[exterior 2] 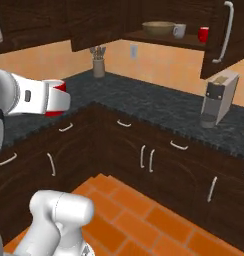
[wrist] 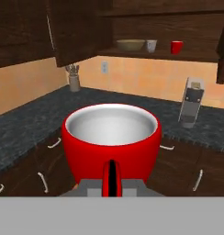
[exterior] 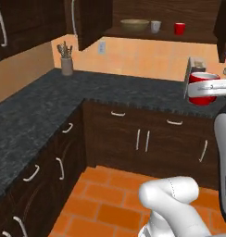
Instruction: Gather all objects into one cabinet and sort the glasses and bowls to opposite sides.
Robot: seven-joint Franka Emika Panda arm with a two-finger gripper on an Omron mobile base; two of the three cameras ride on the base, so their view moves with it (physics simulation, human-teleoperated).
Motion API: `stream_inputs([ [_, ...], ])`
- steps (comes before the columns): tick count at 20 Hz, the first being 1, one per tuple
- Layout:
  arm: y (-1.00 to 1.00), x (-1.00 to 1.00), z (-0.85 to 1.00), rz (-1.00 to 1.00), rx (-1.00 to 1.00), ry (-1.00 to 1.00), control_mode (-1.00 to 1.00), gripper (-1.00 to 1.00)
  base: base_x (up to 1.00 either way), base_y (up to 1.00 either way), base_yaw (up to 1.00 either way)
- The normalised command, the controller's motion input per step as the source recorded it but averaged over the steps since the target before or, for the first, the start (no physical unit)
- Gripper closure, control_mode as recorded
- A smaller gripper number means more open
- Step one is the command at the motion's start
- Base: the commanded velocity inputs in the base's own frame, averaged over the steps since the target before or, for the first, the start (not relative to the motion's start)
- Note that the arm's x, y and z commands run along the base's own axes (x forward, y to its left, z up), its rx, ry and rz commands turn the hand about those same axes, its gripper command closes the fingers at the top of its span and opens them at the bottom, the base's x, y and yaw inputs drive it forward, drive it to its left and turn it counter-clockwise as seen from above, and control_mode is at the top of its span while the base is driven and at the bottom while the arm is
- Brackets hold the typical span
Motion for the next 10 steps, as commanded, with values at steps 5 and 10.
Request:
stream_inputs([
  [5,0.0,0.0,0.0,0.0,0.0,0.0,1.0,1.0,0.59,0.37,-0.6],
  [10,0.0,0.0,0.0,0.0,0.0,0.0,1.0,1.0,0.78,0.42,-0.48],
])
